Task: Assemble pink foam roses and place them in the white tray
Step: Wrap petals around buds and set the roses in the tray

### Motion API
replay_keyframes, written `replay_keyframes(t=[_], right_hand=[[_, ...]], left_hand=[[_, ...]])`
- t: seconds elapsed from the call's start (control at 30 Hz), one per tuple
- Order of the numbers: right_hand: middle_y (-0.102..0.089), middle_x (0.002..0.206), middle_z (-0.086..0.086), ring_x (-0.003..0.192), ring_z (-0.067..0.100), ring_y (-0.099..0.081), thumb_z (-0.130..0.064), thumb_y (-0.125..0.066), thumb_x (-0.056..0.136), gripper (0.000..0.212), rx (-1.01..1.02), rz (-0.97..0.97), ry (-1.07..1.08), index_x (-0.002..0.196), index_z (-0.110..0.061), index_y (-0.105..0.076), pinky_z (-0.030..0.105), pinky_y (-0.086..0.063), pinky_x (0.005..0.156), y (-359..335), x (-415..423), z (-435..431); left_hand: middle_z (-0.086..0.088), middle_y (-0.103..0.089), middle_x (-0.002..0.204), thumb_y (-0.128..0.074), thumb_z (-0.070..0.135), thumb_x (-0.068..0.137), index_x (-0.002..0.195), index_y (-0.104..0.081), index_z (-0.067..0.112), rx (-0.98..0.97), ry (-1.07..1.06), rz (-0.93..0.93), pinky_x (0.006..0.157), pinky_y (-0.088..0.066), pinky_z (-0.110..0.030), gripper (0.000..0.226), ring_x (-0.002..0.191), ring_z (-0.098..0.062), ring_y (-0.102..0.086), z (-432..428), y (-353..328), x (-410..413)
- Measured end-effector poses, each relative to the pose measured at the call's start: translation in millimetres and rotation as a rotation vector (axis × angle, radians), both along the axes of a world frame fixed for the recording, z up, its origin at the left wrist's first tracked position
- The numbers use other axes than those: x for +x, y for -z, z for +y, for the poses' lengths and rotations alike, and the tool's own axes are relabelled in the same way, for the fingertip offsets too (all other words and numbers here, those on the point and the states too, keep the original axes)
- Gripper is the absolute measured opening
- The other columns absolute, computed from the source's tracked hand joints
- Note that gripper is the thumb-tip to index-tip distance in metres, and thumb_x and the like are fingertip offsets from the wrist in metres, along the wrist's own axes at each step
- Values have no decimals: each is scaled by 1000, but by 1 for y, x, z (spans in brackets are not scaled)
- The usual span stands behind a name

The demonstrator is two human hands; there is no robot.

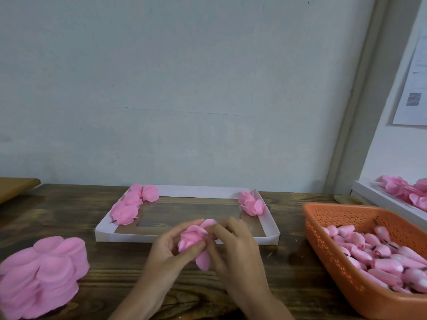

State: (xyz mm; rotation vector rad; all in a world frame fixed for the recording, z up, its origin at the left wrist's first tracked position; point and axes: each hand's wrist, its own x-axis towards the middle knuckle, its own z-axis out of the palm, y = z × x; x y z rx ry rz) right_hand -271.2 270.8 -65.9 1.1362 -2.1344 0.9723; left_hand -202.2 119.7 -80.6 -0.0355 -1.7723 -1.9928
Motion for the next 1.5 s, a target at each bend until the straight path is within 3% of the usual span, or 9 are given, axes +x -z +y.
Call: replay_keyframes(t=[0.23,0.47,0.57,0.67,0.8,1.0,1.2,1.37,1.5], right_hand=[[-52,94,-14,87,7,-49,-23,-57,98,24,32,-35,-89,117,-33,-70,25,-43,68,-3,-3,3],[-49,96,-16,92,4,-50,-36,-47,97,30,48,-46,-78,116,-38,-71,25,-47,69,-6,-4,5],[-59,101,-21,97,7,-58,-36,-49,96,26,-3,-165,-150,114,-36,-69,24,-50,75,-7,-5,4],[-67,108,-20,100,13,-64,-20,-54,91,27,-155,-328,-242,111,-34,-66,27,-56,78,-8,-5,4],[-63,101,-13,93,16,-60,-3,-66,79,32,-171,-256,-267,101,-26,-65,27,-52,68,-10,-8,8],[-58,102,-14,95,8,-57,-24,-79,88,21,-60,-108,-271,108,-26,-74,18,-49,72,-7,-8,5],[-61,97,-15,91,11,-63,-29,-78,91,6,-166,-113,-257,95,-28,-74,31,-55,69,-5,-10,5],[-60,80,-15,74,8,-61,-36,-71,96,17,-271,-71,-187,83,-30,-61,31,-51,63,-2,0,-2],[-62,79,-11,71,11,-62,-35,-66,99,19,-281,-101,-169,85,-27,-57,36,-51,61,5,6,-5]], left_hand=[[-17,-77,114,-82,8,80,126,-73,27,54,8,10,81,-62,-31,50,107,-33,-75,3,-2,-1],[-11,-78,115,-83,13,85,121,-77,26,-13,22,19,76,-63,-32,39,105,-26,-76,6,-2,1],[-13,-79,112,-80,12,83,114,-78,24,7,-31,20,73,-63,-31,34,102,-27,-76,4,0,0],[-23,-77,109,-79,8,78,114,-72,7,113,-103,6,73,-63,-32,37,102,-38,-74,-3,4,-3],[-20,-76,114,-77,9,78,121,-68,6,232,-82,19,76,-64,-35,44,104,-36,-75,-5,0,-1],[-21,-76,113,-80,19,77,105,-77,15,263,-85,-5,76,-65,-33,29,105,-34,-75,-3,0,0],[-23,-75,118,-75,19,81,105,-78,9,374,-59,-15,77,-63,-30,26,110,-34,-74,-2,0,-2],[-28,-72,120,-70,16,89,117,-72,-2,404,-25,-21,84,-63,-34,33,110,-32,-72,1,3,-4],[-30,-74,110,-70,14,88,107,-73,-1,428,-33,2,78,-64,-32,24,95,-27,-76,1,2,-4]])
